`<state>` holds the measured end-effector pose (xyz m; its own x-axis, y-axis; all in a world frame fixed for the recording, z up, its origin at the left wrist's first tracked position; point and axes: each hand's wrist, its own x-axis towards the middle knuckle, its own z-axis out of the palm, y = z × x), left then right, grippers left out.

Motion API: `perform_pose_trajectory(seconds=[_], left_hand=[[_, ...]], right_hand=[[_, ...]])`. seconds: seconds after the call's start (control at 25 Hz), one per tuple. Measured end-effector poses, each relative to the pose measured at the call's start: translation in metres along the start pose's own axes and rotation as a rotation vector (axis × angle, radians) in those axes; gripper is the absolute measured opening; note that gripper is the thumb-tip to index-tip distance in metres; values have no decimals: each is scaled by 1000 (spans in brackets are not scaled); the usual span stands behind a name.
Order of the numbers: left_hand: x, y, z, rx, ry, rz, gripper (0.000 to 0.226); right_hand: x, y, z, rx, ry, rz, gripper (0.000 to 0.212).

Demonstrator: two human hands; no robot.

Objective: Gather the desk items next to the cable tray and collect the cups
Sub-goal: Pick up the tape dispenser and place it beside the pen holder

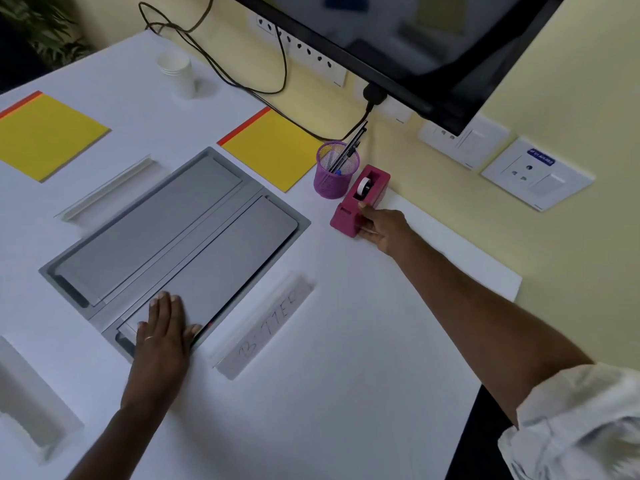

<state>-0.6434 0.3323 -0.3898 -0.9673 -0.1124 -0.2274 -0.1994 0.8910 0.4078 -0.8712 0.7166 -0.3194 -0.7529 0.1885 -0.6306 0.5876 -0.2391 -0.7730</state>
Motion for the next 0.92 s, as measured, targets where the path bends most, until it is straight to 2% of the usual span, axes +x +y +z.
perform_pose_trajectory(seconds=[0.12,0.48,0.6,0.72,0.8,0.92], left_hand=[[2,0,0,8,-8,-7,71],[1,1,1,36,-34,-17,70],[2,2,-1,46,-50,-28,69],[4,3,-5,47,-70,-30,68],[5,2,-7,64,-109,-33,67],[10,-2,-21,59,-201,-22,68]], right_hand=[[6,0,6,-7,28,-17,46],[7,0,16,-14,99,-52,46],[6,2,15,-82,152,-71,39],[-1,4,17,-78,178,-97,17],[-15,8,22,-200,244,-137,17],[-57,25,27,-527,277,-272,33]])
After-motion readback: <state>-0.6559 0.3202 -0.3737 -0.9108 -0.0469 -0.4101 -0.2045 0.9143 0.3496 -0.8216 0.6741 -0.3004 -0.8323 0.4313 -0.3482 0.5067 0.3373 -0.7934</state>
